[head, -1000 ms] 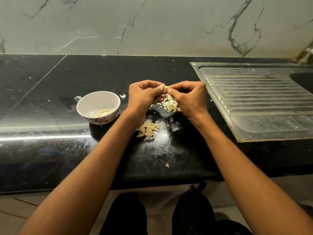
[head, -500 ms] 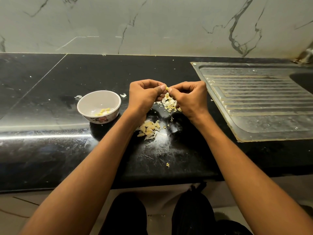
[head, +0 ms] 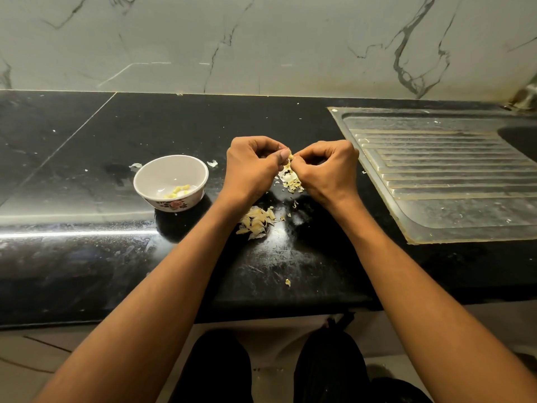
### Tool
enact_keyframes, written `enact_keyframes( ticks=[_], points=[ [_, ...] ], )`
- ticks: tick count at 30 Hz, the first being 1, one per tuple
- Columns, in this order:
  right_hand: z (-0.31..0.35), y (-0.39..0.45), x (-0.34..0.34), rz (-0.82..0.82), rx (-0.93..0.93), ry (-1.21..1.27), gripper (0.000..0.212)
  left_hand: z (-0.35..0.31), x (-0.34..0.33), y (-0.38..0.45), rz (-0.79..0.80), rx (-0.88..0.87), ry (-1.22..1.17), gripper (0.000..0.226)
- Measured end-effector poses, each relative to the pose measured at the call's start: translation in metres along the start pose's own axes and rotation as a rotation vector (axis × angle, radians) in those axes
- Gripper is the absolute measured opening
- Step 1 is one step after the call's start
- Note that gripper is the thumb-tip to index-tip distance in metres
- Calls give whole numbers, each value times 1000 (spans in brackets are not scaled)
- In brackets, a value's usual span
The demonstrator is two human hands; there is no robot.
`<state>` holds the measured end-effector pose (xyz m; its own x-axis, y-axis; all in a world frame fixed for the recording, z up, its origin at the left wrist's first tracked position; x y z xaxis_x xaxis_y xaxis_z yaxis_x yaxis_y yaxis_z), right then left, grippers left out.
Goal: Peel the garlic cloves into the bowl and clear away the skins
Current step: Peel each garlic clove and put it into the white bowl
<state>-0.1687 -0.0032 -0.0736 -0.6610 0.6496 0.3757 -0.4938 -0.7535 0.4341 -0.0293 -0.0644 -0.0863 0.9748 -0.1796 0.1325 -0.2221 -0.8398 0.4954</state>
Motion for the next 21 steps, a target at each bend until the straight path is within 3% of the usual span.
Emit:
enact_keyframes(
  ticks=[11, 17, 21],
  points=[
    [-6, 4, -2, 22, -70, 146, 7, 1, -1, 2, 35, 6, -25, 9],
    [-8, 6, -3, 63, -130, 242, 20, 4, -1, 2, 45, 13, -38, 8],
    [-9, 6, -4, 85, -165, 286, 17, 5, -2, 3, 58, 25, -41, 12]
  ],
)
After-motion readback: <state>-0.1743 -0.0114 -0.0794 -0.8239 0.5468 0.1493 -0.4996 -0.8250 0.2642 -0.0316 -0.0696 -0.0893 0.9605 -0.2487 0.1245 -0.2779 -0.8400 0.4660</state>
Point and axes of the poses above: each hand's wrist, its own y-axis towards the middle knuckle, its own x-axis out of the back of the hand, z = x × y, the point moved 4 cm from there along y, towards the middle knuckle, and after that the axes turned 12 degrees about -x, right-handed, at the moved point
